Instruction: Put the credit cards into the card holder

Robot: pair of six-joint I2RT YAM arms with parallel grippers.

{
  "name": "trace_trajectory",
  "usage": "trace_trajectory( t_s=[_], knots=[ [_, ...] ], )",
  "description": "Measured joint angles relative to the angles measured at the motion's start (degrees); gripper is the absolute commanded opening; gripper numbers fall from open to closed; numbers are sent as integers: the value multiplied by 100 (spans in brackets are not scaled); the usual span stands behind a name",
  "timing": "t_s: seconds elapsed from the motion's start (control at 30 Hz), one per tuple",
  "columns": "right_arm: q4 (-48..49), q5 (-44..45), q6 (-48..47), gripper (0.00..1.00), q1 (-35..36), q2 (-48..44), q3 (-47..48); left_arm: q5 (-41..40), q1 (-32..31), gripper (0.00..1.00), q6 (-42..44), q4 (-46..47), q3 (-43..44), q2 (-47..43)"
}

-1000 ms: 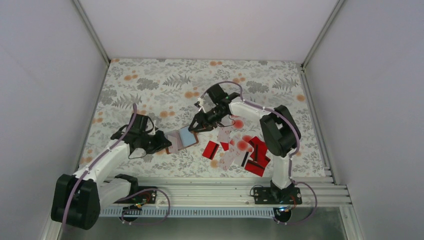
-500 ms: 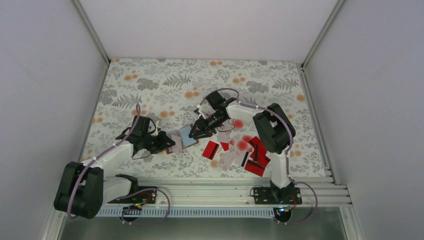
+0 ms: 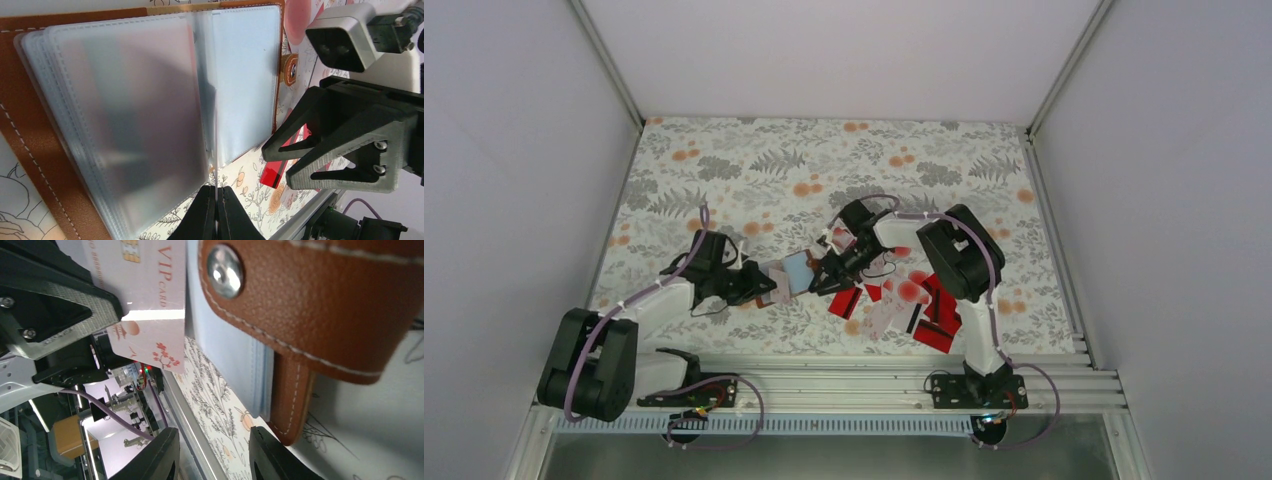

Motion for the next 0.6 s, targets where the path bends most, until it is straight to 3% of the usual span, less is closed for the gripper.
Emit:
trace_trajectory(
  t_s=[0.3, 0.6],
  knots=[
    [96, 7, -4, 32, 0, 83, -52, -2, 0, 2, 120, -4, 2, 48],
    [-44, -778, -501, 26, 0, 61, 116, -7, 4, 2, 197, 17, 2, 157]
  ],
)
